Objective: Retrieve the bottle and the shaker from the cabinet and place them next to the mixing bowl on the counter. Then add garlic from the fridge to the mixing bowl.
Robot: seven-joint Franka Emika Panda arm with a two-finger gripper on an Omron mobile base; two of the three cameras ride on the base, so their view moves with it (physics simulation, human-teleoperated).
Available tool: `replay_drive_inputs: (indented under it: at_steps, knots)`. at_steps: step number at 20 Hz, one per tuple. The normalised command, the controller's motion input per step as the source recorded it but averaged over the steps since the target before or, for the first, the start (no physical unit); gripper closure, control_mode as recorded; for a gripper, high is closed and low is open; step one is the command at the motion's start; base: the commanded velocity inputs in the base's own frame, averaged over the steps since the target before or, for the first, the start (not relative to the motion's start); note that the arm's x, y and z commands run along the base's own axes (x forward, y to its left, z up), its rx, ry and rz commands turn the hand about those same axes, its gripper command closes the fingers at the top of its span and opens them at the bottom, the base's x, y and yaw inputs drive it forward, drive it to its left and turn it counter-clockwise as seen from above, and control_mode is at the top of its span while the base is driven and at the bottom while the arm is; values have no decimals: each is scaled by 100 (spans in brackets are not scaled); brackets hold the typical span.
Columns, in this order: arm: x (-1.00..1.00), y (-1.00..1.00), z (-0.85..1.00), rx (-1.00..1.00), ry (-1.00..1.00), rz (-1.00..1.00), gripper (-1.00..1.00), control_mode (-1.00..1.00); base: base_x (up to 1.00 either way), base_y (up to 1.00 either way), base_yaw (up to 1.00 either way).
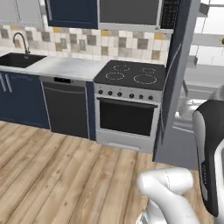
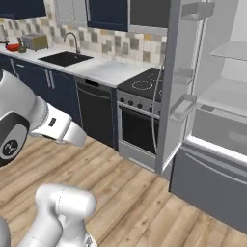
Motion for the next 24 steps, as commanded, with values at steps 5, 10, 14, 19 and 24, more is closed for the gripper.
replay_drive_inputs:
  at_steps: [5,10,14,19,24]
  knots:
    - [0,0,0,0,0,0,100,100,61,91,28]
    - [0,0,0,0,0,0,100,100,100,95,7]
    - [0,0,0,0,0,0,100,100,100,100,0]
    - [0,0,0,0,0,0,100,100,100,100,0]
    - [0,0,0,0,0,0,100,100,100,100,-1]
